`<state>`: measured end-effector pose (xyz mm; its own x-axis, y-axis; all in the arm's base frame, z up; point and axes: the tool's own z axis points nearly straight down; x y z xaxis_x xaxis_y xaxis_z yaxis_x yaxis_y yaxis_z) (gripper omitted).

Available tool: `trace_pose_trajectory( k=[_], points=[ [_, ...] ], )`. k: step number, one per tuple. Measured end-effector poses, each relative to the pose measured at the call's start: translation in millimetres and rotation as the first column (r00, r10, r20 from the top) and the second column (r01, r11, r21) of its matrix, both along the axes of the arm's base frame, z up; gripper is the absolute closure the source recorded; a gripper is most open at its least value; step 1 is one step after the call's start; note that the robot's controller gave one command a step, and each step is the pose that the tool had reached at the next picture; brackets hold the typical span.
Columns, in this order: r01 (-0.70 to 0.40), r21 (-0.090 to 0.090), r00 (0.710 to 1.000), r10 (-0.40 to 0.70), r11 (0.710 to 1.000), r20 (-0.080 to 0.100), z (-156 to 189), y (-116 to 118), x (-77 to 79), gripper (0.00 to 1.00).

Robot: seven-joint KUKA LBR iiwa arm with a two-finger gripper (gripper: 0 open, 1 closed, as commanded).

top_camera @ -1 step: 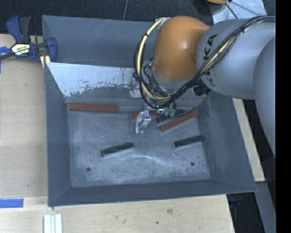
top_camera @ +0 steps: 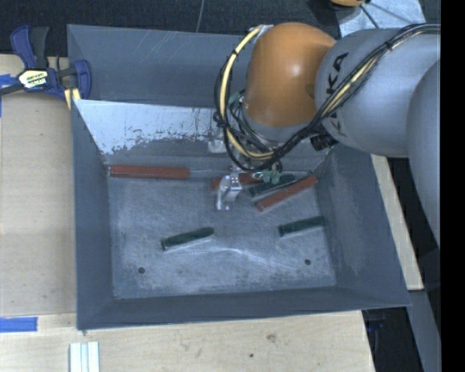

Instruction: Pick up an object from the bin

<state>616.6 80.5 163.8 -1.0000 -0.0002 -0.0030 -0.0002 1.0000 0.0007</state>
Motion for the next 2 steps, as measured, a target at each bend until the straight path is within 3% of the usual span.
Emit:
trace_pose_trajectory(
  k=[1,2],
  points=[
    [0.013,0.006,1.0,-0.013,1.0,0.021,-86.5,65.3,-46.8,1.0],
    [0.014,0.004,1.0,-0.014,1.0,0.013,-88.9,64.5,-48.8,0.0]
  ],
)
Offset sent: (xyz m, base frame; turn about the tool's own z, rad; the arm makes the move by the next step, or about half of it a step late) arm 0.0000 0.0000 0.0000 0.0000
